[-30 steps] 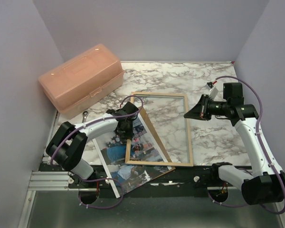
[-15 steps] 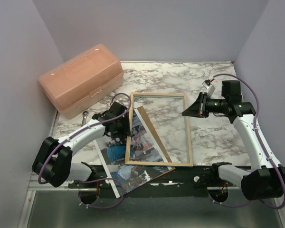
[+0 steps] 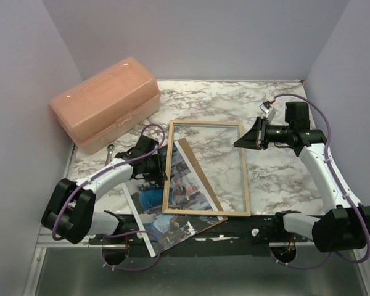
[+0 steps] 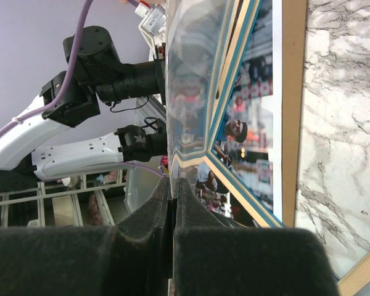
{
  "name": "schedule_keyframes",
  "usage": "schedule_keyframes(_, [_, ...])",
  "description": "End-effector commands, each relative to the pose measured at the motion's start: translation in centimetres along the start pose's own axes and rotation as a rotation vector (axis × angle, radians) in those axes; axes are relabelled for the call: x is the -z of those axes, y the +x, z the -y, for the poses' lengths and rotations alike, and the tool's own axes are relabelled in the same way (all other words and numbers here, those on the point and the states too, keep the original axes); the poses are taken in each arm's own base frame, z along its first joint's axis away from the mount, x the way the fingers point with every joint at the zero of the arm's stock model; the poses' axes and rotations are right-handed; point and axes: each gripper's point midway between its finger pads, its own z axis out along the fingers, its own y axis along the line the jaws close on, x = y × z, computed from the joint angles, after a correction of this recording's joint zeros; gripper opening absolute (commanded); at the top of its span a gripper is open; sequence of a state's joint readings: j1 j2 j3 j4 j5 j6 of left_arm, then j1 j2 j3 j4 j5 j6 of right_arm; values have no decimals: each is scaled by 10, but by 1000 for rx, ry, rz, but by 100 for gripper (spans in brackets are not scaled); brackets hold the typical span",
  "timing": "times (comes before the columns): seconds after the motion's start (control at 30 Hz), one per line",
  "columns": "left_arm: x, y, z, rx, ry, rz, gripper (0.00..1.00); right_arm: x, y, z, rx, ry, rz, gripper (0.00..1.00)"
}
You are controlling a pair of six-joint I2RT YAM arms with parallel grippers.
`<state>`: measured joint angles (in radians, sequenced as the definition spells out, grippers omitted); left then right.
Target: Put the photo into the frame
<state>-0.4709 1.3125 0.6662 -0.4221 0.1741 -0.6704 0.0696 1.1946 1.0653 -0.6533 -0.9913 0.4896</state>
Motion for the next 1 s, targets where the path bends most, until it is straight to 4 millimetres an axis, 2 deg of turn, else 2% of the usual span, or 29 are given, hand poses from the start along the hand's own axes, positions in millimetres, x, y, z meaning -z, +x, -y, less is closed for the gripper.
schedule_keyframes(0.0, [-6,2,-4,-17,-9,-13,32,-4,2,-1,-14,-50,-23,1])
schedule_keyframes(0.2, [-6,1,-10,-23,-40,-14,26,-8,3,5,-40,-57,-40,1])
schedule_keyframes(0.97, [-13,7,-16,-31,-61,-47,25,-23,9,30,-101,-61,-47,1])
